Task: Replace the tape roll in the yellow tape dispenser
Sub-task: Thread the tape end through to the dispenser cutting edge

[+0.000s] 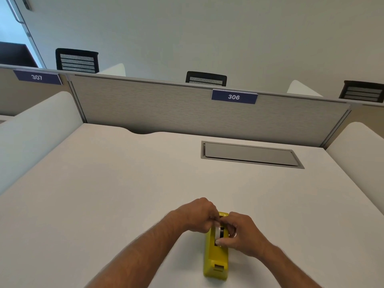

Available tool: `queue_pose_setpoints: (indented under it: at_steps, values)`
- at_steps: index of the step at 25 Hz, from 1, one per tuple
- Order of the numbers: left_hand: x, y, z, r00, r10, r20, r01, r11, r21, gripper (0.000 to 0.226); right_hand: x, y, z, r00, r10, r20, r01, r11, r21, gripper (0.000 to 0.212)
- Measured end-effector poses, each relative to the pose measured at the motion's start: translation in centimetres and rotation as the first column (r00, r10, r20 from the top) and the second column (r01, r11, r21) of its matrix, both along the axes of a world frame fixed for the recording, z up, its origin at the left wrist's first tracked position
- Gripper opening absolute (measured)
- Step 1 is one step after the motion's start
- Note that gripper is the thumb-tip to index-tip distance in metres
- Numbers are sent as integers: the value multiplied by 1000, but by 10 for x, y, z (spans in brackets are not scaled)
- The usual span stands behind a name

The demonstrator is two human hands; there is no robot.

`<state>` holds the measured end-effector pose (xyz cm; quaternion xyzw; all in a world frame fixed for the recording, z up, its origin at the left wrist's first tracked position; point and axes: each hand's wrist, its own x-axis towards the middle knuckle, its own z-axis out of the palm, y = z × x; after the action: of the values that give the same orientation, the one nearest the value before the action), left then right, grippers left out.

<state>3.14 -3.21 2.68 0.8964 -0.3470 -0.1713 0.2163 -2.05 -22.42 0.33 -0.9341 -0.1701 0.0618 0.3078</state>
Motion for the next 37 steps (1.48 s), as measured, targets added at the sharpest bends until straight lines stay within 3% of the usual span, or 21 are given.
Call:
queue_pose_setpoints:
  at_steps: [16, 28, 37]
  values:
    - [-6, -3, -2, 996, -21, 84, 17, 999, 43, 25, 2, -1, -3, 1000, 4, 7, -4, 1000, -4, 39]
    - [-3, -7, 2, 999, 39, 19, -39, 999, 21, 24, 1, -1, -5, 1000, 6, 23, -6, 1000, -4, 35]
    - [-9, -5, -2, 998, 36, 52, -37, 999, 16, 25, 1, 0, -3, 1000, 10, 11, -10, 1000, 3, 36]
